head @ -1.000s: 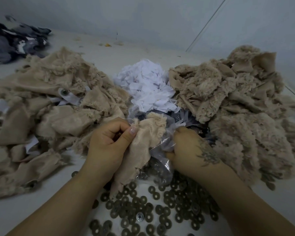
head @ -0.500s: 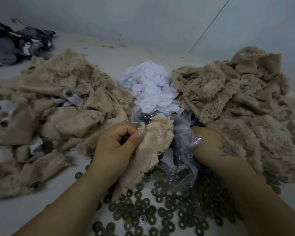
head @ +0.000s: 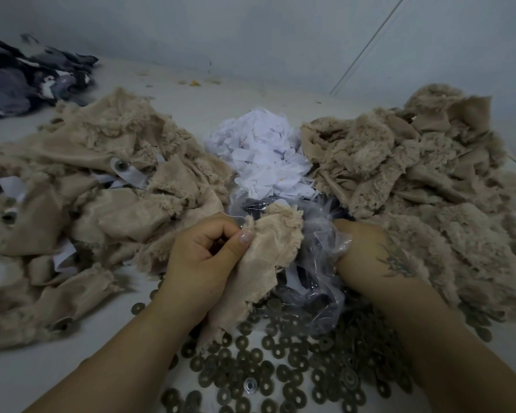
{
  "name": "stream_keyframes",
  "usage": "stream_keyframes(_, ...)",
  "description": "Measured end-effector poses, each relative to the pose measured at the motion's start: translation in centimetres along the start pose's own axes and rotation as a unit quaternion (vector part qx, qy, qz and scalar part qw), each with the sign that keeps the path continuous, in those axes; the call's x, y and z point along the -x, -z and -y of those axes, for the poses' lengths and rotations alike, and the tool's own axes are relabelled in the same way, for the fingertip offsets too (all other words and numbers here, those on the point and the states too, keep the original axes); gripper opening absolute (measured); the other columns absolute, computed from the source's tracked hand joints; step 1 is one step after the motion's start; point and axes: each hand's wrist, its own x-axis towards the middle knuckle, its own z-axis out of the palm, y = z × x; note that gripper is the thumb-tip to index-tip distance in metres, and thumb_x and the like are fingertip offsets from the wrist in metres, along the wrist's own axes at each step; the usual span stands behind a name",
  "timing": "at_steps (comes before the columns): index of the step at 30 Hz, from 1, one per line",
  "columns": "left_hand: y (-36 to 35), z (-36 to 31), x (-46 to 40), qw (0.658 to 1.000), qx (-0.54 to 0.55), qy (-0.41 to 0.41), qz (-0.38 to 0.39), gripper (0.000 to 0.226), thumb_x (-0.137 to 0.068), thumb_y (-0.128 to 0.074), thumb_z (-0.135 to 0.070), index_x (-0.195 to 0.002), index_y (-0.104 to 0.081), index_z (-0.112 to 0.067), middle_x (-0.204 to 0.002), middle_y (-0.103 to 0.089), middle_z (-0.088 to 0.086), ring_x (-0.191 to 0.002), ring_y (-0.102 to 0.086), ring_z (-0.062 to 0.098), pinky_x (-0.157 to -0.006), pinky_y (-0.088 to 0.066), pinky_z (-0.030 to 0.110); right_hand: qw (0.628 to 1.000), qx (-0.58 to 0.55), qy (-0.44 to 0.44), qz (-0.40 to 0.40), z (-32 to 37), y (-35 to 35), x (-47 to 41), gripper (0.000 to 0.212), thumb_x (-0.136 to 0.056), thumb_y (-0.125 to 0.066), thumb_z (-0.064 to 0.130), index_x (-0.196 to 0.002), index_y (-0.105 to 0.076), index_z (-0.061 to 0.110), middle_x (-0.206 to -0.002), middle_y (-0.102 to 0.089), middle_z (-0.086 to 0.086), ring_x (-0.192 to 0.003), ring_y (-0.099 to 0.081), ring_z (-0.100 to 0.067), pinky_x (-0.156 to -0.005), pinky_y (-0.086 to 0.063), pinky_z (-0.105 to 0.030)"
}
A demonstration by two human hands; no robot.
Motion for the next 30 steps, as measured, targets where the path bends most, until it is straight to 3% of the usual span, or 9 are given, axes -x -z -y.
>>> stream_keyframes(3,0.0,0.0,0.0,1.0,-0.002,-0.002,0.0,0.021,-0.086,-0.064,-0.023,-0.067,-0.063,-0.012,-0.069,-0.059,0.006,-0.064,-0.052,0.013,-0.061,-0.047,0.023,0.993,-0.08,-0.032,-0.083,0.1,0.3,0.5,0.009,-0.093,-0.057,0.012,-0.1,-0.063,0.011,-0.068,-0.043,0.011,-0.067,-0.051,-0.014,-0.052,-0.03,-0.014)
stream_keyframes(6,0.0,0.0,0.0,1.0,0.0,0.0,0.002,0.022,-0.086,-0.064,-0.024,-0.067,-0.063,-0.013,-0.066,-0.057,-0.002,-0.063,-0.051,0.01,-0.059,-0.046,0.02,0.982,-0.147,-0.074,-0.09,0.0,1.6,0.5,0.024,-0.095,-0.06,0.013,-0.117,-0.066,0.006,-0.096,-0.069,-0.012,-0.084,-0.063,-0.025,-0.051,-0.032,-0.01)
stream_keyframes(10,-0.1,0.0,0.0,1.0,0.005,-0.001,0.002,0.021,-0.086,-0.064,-0.023,-0.068,-0.063,-0.012,-0.067,-0.058,-0.002,-0.062,-0.051,0.009,-0.059,-0.045,0.018,0.878,-0.285,-0.021,-0.384,2.1,5.2,3.3,0.013,-0.09,-0.07,0.017,-0.101,-0.076,0.021,-0.093,-0.072,0.0,-0.075,-0.066,-0.013,-0.068,-0.051,-0.014)
stream_keyframes(13,-0.1,0.1,0.0,1.0,0.003,-0.009,0.0,0.022,-0.087,-0.064,-0.023,-0.069,-0.063,-0.011,-0.07,-0.06,0.007,-0.064,-0.052,0.016,-0.061,-0.047,0.022,0.834,-0.498,0.037,-0.235,5.0,6.2,5.4,0.015,-0.084,-0.075,0.012,-0.085,-0.074,0.026,-0.072,-0.074,0.007,-0.062,-0.07,-0.004,-0.057,-0.053,-0.012)
stream_keyframes(16,0.0,0.0,0.0,1.0,0.012,0.003,-0.012,0.021,-0.086,-0.065,-0.026,-0.068,-0.065,-0.015,-0.07,-0.06,0.004,-0.065,-0.052,0.013,-0.06,-0.047,0.022,0.877,-0.479,0.006,-0.034,5.8,5.6,5.4,0.016,-0.084,-0.075,0.008,-0.075,-0.072,0.021,-0.061,-0.072,0.002,-0.052,-0.069,-0.006,-0.049,-0.053,-0.017)
stream_keyframes(21,0.1,-0.2,0.0,0.998,0.045,0.02,-0.03,0.022,-0.088,-0.063,-0.027,-0.066,-0.066,-0.024,-0.066,-0.059,-0.004,-0.062,-0.052,0.008,-0.056,-0.047,0.02,0.932,-0.344,-0.065,0.099,5.5,4.2,4.5,0.018,-0.085,-0.074,0.012,-0.069,-0.069,0.02,-0.059,-0.073,0.002,-0.056,-0.072,-0.011,-0.067,-0.063,-0.032)
stream_keyframes(24,0.0,-0.2,0.0,0.998,0.064,0.015,-0.015,0.021,-0.087,-0.065,-0.029,-0.068,-0.067,-0.022,-0.068,-0.059,0.001,-0.064,-0.053,0.012,-0.058,-0.048,0.024,0.937,-0.342,-0.05,0.044,6.3,3.1,4.4,0.02,-0.08,-0.076,0.013,-0.065,-0.069,0.025,-0.06,-0.072,0.01,-0.054,-0.069,-0.003,-0.06,-0.06,-0.024)
stream_keyframes(26,-0.1,-0.1,0.0,0.998,0.056,-0.005,-0.002,0.02,-0.085,-0.068,-0.033,-0.071,-0.068,-0.018,-0.072,-0.061,0.007,-0.067,-0.054,0.016,-0.062,-0.048,0.027,0.89,-0.45,-0.055,-0.034,6.9,2.5,4.6,0.024,-0.078,-0.074,0.005,-0.073,-0.073,0.028,-0.062,-0.072,0.011,-0.054,-0.067,-0.002,-0.054,-0.055,-0.023)
stream_keyframes(30,-0.5,0.4,-0.1,0.998,0.019,-0.058,0.017,0.02,-0.084,-0.067,-0.03,-0.071,-0.064,-0.015,-0.072,-0.059,-0.001,-0.068,-0.054,0.019,-0.065,-0.047,0.028,0.694,-0.713,-0.094,-0.012,8.0,1.9,4.8,0.03,-0.084,-0.07,-0.005,-0.079,-0.08,0.022,-0.079,-0.078,-0.005,-0.07,-0.075,-0.019,-0.057,-0.059,-0.026)
